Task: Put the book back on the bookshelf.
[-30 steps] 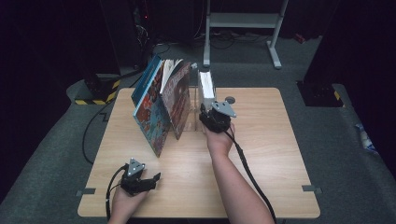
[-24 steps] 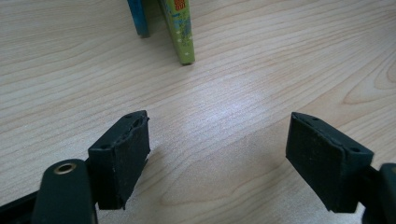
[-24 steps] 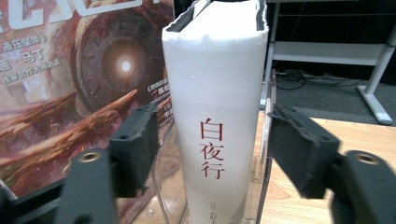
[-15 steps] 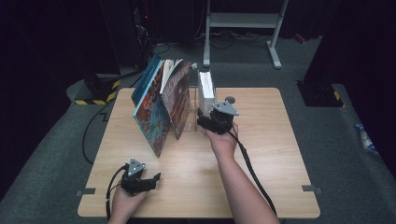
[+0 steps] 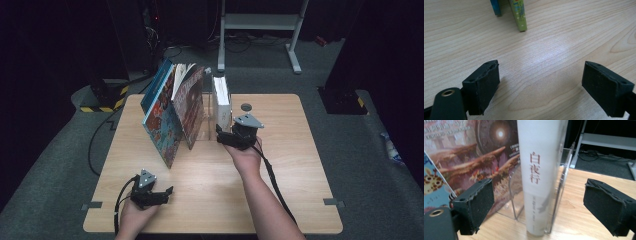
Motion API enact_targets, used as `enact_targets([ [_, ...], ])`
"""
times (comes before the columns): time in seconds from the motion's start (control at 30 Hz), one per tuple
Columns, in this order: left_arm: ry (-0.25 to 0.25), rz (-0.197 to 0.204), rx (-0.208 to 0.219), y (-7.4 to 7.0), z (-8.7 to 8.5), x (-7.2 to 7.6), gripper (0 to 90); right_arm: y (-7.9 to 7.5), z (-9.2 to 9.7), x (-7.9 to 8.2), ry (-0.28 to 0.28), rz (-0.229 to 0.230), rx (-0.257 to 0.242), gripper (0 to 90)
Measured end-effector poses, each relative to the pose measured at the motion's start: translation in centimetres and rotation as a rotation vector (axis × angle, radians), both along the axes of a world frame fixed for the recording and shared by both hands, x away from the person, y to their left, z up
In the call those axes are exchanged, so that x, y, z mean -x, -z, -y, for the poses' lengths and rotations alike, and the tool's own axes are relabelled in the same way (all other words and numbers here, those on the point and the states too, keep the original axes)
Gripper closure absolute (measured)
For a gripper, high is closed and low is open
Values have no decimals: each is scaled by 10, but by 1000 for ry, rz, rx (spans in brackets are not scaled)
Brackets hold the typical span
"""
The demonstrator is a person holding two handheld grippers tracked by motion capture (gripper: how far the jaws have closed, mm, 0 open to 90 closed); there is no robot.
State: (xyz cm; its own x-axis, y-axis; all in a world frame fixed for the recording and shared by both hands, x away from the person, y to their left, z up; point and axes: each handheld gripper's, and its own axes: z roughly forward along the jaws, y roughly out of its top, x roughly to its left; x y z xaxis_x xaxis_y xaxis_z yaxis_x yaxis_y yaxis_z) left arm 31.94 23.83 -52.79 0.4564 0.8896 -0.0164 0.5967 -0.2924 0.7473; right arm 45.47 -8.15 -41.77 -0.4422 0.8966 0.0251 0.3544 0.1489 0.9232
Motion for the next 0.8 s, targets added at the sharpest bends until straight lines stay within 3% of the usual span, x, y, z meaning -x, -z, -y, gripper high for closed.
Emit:
enact_targets([
  [0.17,-7,-15,-1,1,2,-1,137,4,13,9,-8,9,8,92],
  [0.47,-10,-13,-27,1,4,-1,139,22,52,31,5,-14,31,94],
  [0.63,-12,-10,-30,1,5,-1,140,38,84,45,40,-55,39,94],
  [0.8,-16,-11,-32,1,5,-1,140,56,118,59,63,-97,81,95],
])
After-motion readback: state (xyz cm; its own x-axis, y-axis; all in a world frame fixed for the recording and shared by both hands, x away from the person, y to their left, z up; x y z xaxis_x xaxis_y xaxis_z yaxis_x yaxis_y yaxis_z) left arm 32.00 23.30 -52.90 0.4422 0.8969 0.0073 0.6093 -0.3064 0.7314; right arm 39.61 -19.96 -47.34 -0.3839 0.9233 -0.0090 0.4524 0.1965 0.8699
